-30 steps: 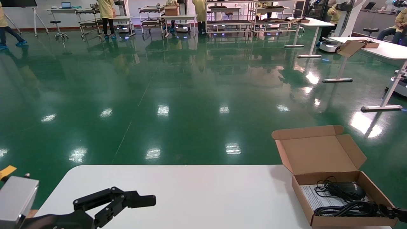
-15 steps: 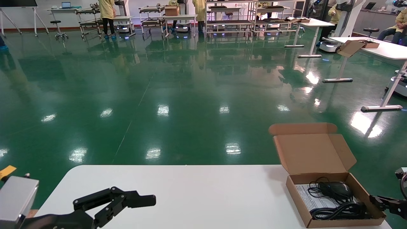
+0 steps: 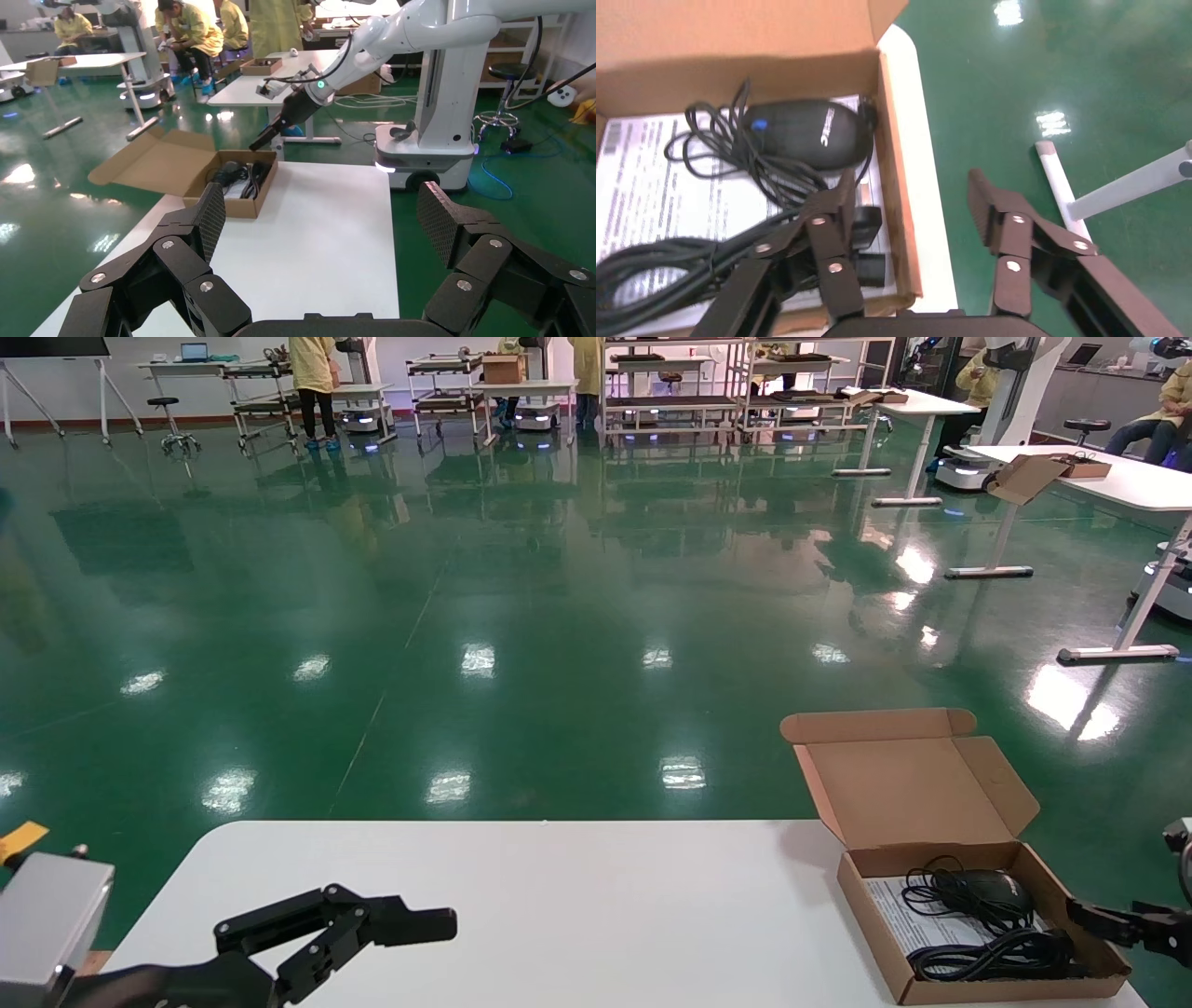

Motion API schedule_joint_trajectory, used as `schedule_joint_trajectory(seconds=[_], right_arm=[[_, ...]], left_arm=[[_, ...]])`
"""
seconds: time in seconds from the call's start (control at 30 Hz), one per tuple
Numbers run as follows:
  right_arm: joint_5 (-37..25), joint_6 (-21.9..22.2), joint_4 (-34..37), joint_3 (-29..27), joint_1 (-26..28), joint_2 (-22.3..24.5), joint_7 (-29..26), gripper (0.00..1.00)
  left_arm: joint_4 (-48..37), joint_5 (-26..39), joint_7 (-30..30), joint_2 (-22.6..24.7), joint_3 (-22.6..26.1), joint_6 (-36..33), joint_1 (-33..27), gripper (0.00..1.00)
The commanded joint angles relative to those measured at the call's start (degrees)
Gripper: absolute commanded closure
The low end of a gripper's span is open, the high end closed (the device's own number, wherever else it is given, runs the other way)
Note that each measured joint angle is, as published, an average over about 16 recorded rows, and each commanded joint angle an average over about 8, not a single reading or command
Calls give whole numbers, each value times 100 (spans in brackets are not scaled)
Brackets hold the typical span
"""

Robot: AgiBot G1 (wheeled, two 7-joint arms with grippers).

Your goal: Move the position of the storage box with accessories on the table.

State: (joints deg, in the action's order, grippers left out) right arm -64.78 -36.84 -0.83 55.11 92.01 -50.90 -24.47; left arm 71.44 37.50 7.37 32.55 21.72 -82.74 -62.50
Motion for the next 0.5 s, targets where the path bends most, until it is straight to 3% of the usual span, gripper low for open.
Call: schedule_joint_trajectory(seconds=[0.03, 0.5], right_arm=[[25, 0, 5, -17, 29, 11, 8, 0], [243, -470, -30, -169, 415, 127, -94, 0]], left_arm=[[0, 0, 0, 0, 0, 0, 0, 0], [0, 0, 0, 0, 0, 0, 0, 0]])
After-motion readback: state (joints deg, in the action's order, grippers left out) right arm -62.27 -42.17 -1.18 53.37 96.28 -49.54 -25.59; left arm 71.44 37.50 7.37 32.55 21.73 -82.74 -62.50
